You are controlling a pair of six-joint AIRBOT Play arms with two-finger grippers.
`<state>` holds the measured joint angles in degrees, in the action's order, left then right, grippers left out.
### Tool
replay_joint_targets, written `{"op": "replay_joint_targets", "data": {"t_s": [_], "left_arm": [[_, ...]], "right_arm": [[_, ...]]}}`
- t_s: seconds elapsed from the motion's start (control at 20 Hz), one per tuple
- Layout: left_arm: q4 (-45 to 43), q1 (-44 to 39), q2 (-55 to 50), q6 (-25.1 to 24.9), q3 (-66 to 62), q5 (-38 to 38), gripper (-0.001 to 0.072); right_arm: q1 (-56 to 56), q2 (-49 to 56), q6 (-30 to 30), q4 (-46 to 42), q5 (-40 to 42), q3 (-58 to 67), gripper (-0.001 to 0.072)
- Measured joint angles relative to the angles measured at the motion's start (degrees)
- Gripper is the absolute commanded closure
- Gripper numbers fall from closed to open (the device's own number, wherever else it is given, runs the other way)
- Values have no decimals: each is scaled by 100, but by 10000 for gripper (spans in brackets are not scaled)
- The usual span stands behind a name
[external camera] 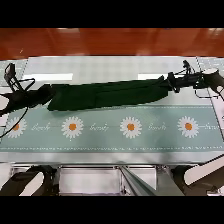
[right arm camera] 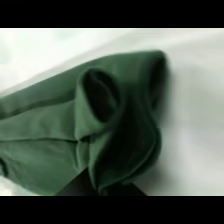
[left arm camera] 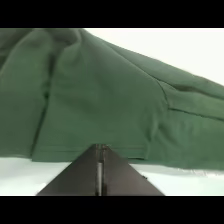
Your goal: Fold the shirts.
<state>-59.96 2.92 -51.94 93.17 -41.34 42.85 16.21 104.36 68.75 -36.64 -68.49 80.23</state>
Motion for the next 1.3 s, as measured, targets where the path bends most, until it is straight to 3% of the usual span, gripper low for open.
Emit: {"op": "replay_joint_targets", "data": {"t_s": [0.2,0.45,0.9,1.1,1.3], "left_arm": [[267,-699,-472,-295,-240,-472,685],[376,-2090,-2212,-361,-1622,-645,685],[927,-4675,-5735,-133,-5525,256,685],[1460,-5180,-6395,-116,-6236,463,684],[1628,-4833,-6380,-96,-6437,643,684]], "right_arm": [[-24,-914,74,-413,-229,31,687],[-28,-2275,435,-1303,-697,24,687],[-35,-4288,739,-1554,-1093,-450,687],[-35,-4538,767,-1482,-1104,-535,687],[-44,-4603,774,-1349,-1106,-560,687]]}}
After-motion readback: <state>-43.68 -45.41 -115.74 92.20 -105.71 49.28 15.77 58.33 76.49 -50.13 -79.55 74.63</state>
